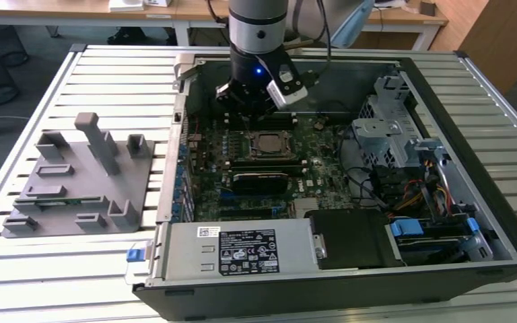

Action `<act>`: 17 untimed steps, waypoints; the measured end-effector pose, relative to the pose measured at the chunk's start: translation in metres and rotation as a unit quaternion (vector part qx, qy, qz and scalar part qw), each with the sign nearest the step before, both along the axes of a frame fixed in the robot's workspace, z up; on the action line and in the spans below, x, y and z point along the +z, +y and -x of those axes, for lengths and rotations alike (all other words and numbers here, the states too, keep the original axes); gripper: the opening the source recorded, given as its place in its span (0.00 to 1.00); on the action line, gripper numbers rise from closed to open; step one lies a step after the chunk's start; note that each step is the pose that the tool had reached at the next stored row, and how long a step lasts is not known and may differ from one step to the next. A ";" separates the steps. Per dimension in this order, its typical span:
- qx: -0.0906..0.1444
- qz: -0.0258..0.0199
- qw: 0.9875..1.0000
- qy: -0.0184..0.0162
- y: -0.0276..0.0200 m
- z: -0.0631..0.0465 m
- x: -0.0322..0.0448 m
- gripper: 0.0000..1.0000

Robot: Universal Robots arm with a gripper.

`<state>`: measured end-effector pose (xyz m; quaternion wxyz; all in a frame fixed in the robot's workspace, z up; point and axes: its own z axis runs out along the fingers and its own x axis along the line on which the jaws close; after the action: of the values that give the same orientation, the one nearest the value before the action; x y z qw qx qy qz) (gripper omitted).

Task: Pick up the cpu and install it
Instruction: 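Install the first cpu locking lever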

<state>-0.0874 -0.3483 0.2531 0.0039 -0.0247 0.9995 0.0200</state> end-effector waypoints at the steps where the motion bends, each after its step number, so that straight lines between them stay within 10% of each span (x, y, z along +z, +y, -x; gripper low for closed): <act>1: 0.001 0.000 1.000 0.000 0.0007 0.001 -0.0001 0.11; 12: 0.003 0.000 1.000 0.000 0.0071 0.026 -0.0010 0.11; 17: 0.003 0.000 1.000 0.000 0.0225 0.033 -0.0012 0.11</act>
<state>-0.1202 -0.3258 0.2520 0.0038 -0.0278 0.9994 0.0200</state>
